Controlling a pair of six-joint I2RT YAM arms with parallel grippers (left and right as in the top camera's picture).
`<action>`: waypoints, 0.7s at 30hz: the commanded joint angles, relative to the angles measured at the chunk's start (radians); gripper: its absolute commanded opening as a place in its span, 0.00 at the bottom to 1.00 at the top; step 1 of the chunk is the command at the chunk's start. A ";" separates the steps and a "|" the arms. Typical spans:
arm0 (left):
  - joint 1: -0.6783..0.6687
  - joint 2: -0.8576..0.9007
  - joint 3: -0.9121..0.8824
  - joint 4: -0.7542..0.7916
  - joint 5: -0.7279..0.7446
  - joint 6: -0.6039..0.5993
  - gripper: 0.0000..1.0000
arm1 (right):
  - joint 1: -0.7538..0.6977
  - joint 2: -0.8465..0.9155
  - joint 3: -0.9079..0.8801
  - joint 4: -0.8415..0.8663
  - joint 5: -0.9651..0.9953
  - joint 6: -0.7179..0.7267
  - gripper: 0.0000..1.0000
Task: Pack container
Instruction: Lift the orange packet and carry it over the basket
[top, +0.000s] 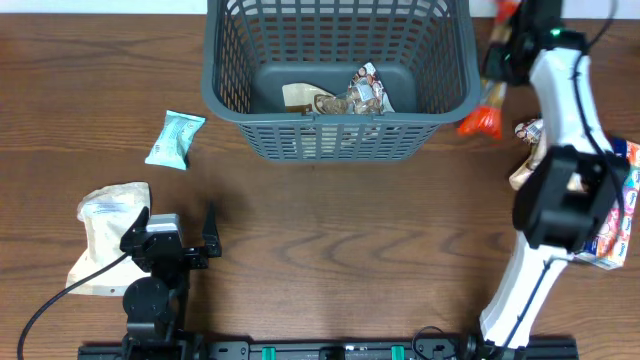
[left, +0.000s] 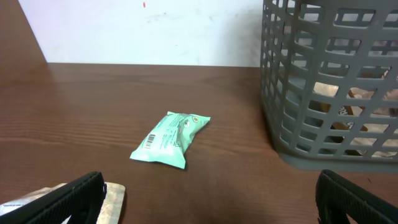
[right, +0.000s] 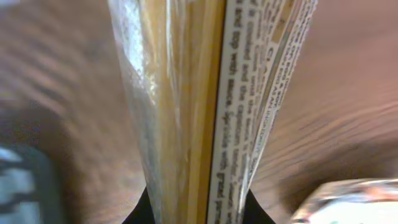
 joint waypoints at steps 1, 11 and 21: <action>-0.004 -0.007 -0.031 -0.006 -0.008 -0.005 0.99 | 0.003 -0.209 0.037 0.053 0.003 -0.004 0.01; -0.004 -0.007 -0.031 -0.006 -0.008 -0.005 0.99 | 0.122 -0.478 0.037 0.149 -0.118 -0.488 0.01; -0.004 -0.007 -0.031 -0.006 -0.008 -0.006 0.99 | 0.359 -0.511 0.037 0.127 -0.238 -1.039 0.01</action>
